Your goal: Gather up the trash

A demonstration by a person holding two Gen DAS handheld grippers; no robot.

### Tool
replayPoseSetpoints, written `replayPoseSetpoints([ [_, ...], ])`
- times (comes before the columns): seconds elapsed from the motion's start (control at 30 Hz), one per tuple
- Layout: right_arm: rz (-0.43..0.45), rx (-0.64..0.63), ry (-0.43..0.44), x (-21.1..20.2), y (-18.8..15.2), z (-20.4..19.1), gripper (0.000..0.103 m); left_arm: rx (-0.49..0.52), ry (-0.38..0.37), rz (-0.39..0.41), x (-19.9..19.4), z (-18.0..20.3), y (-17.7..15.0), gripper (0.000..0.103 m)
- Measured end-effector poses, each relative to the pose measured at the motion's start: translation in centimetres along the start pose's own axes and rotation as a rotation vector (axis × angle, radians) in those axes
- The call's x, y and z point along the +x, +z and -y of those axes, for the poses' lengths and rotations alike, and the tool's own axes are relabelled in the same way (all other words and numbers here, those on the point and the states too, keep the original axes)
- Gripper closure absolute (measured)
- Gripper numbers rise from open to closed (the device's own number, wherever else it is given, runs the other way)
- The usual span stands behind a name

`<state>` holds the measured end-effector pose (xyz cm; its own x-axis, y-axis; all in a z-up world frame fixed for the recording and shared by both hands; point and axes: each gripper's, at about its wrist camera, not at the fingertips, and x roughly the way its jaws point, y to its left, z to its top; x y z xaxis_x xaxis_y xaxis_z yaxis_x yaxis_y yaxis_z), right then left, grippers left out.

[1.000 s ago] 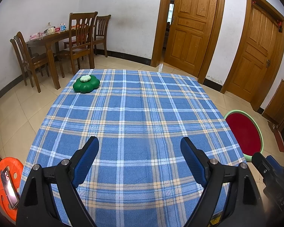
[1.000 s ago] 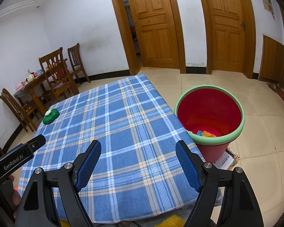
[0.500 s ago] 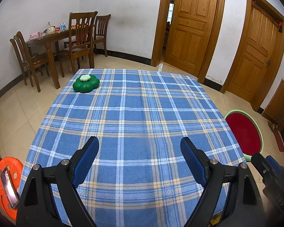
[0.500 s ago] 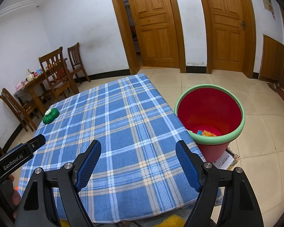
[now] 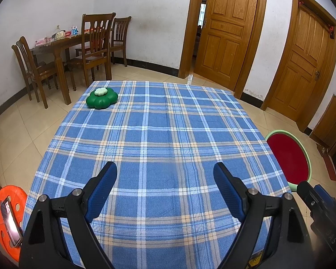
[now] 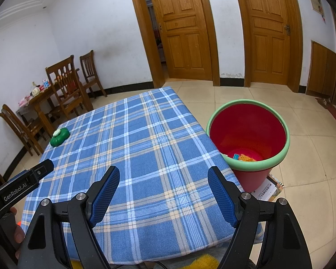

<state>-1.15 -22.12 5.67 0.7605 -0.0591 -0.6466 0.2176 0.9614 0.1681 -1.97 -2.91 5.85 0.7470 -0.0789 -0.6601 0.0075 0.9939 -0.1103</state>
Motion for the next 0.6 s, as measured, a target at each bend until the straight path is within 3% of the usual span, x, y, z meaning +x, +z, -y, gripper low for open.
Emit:
replayPoseSetpoints([
  [0.6, -0.002, 0.000, 0.000, -0.05, -0.10, -0.02, 0.021, -0.001, 0.000, -0.002, 0.01, 0.07, -0.11, 0.016],
])
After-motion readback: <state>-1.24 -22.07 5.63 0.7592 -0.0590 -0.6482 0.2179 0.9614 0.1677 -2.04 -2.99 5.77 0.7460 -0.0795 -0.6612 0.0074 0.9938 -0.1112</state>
